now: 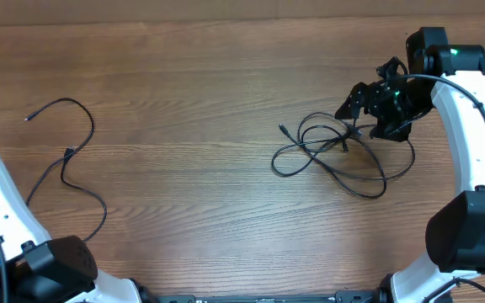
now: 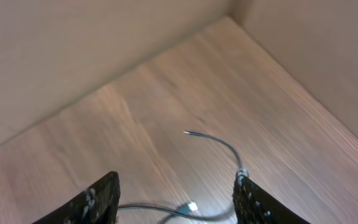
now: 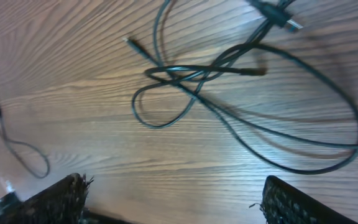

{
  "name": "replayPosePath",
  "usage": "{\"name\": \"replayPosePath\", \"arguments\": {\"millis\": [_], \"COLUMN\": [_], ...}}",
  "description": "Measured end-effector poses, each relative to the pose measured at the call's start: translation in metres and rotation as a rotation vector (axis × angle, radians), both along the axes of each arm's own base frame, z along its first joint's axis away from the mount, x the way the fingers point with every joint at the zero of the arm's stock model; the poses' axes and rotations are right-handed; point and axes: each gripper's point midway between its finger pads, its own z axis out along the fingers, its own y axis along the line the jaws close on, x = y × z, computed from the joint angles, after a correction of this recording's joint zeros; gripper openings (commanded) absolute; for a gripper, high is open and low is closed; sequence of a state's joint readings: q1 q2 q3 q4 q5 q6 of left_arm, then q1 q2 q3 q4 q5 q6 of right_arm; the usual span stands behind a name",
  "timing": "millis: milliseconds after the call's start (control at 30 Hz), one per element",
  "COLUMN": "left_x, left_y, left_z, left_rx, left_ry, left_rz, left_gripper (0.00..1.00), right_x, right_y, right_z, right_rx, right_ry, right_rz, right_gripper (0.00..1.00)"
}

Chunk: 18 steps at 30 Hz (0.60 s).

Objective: Untangle cables

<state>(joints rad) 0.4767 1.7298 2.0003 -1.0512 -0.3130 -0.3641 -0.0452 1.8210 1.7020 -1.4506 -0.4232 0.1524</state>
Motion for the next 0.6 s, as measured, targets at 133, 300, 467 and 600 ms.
{"name": "replayPosePath", "arguments": {"millis": [133, 300, 467, 600], "left_x": [0.025, 0.045, 0.051, 0.041], "left_y": [-0.065, -0.196, -0.316, -0.420], "left_z": [-0.002, -0.022, -0.068, -0.120], "left_rx": [-0.064, -0.248, -0.309, -0.303], "left_ry": [0.012, 0.061, 0.144, 0.232], "left_rz": [-0.238, -0.650, -1.002, -1.349], "left_gripper": [0.37, 0.37, 0.48, 0.84], "right_x": [0.002, 0.009, 0.016, 0.019], "right_y": [-0.007, -0.012, -0.016, -0.017], "right_z": [-0.003, -0.004, -0.005, -0.005], "right_rx": [-0.046, -0.073, -0.093, -0.096], "right_ry": [-0.008, -0.035, -0.054, -0.060], "right_rz": [-0.003, -0.010, -0.038, -0.055], "right_gripper": [0.85, 0.85, 0.91, 0.93]}}
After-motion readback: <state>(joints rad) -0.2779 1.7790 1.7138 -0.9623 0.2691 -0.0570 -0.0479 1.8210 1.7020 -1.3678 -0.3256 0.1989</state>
